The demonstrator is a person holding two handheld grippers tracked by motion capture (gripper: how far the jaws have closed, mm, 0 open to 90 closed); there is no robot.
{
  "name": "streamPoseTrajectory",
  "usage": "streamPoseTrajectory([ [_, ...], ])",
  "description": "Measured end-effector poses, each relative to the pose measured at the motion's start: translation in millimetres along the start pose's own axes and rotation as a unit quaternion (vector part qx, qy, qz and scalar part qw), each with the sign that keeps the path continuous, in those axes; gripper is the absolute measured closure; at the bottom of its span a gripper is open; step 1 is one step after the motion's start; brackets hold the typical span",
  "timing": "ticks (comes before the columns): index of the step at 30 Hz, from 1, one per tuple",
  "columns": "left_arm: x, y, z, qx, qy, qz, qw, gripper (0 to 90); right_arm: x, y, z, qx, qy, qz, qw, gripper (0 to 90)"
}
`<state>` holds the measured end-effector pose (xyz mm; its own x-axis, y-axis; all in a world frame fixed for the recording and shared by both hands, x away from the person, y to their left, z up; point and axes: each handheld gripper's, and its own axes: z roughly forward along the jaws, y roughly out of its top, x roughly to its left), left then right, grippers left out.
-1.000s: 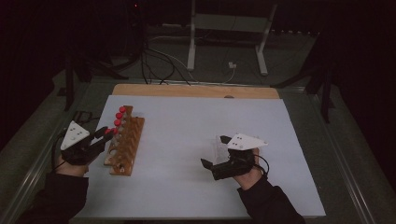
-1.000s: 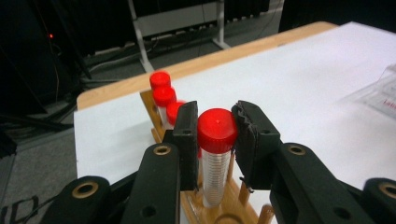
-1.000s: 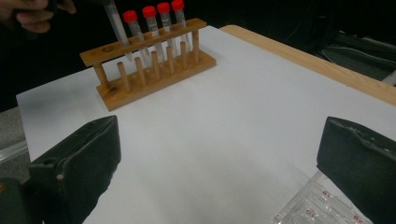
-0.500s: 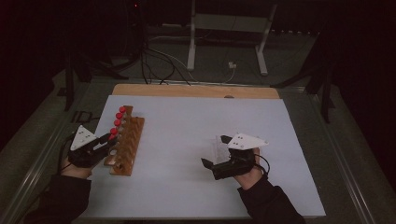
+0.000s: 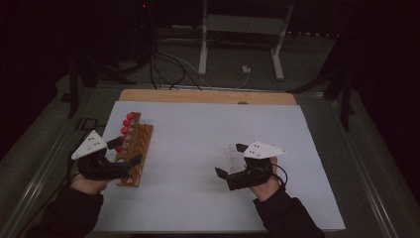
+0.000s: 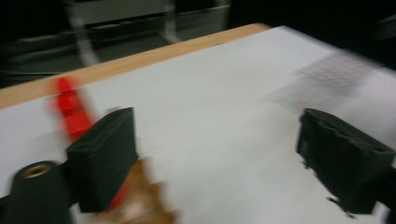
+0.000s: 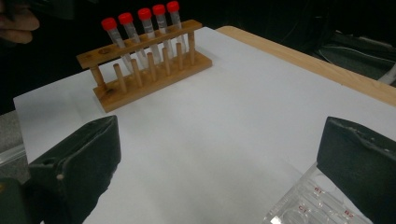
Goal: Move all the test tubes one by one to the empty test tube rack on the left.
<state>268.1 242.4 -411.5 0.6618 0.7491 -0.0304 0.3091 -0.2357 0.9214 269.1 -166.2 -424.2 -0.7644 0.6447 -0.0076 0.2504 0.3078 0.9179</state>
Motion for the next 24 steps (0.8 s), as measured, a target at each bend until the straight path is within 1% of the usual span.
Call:
streamPoseTrajectory([
  [1,-4.9,2.1,2.4,-0.001,-0.013,0.005,0.9999,5.1,0.1,-0.3,-0.1,0.000,0.000,0.000,1.0000,0.0],
  [2,-9.3,4.5,4.8,0.001,-0.022,0.008,0.9997,2.5,0.1,-0.7,-0.4,0.000,0.000,-0.001,1.0000,0.0],
  [4,-18.2,8.5,9.9,0.002,-0.034,0.019,0.9992,2.5,-0.2,-1.3,-0.9,0.000,0.000,0.000,1.0000,0.0],
  [5,-22.1,9.8,12.1,-0.001,-0.046,0.021,0.9987,2.4,-0.5,-1.6,-1.0,0.001,0.000,-0.001,1.0000,0.0],
  [6,-25.9,10.7,15.0,-0.001,-0.052,0.022,0.9984,2.3,-0.7,-1.9,-1.2,0.001,0.000,0.000,1.0000,0.0],
  [7,-29.5,11.0,18.0,-0.002,-0.056,0.023,0.9981,1.8,-0.9,-2.1,-1.3,0.001,-0.001,0.001,1.0000,0.0],
  [8,-32.6,10.8,20.9,-0.001,-0.066,0.026,0.9975,1.8,-1.1,-2.3,-1.4,0.000,-0.001,0.001,1.0000,0.0],
  [10,-38.2,9.3,27.2,0.004,-0.075,0.032,0.9967,1.8,-1.0,-2.6,-1.8,0.001,-0.001,0.001,1.0000,0.0],
  [12,-42.5,6.5,32.9,0.007,-0.088,0.032,0.9956,1.7,-1.2,-2.9,-2.2,0.000,0.000,0.001,1.0000,0.0],
  [14,-46.5,2.6,37.8,0.008,-0.106,0.032,0.9938,1.6,-1.6,-3.5,-2.5,0.000,-0.001,0.003,1.0000,0.0],
  [15,-48.8,0.2,40.0,0.006,-0.108,0.034,0.9936,1.0,-2.2,-4.0,-2.5,0.001,-0.001,0.003,1.0000,0.0],
  [17,-52.8,-4.8,43.7,0.003,-0.117,0.038,0.9923,1.0,-2.7,-5.1,-2.1,0.002,0.000,0.004,1.0000,0.0],
  [21,-58.1,-14.7,50.4,0.011,-0.128,0.052,0.9904,1.0,-3.1,-7.2,-0.6,0.005,0.000,0.005,1.0000,0.0],
  [22,-58.8,-18.0,52.1,0.009,-0.132,0.050,0.9899,1.0,-2.9,-7.6,-0.3,0.006,0.001,0.005,1.0000,0.0],
  [24,-60.6,-25.6,57.1,0.017,-0.144,0.048,0.9882,1.0,-2.8,-8.5,0.7,0.006,0.003,0.003,1.0000,0.0],
])
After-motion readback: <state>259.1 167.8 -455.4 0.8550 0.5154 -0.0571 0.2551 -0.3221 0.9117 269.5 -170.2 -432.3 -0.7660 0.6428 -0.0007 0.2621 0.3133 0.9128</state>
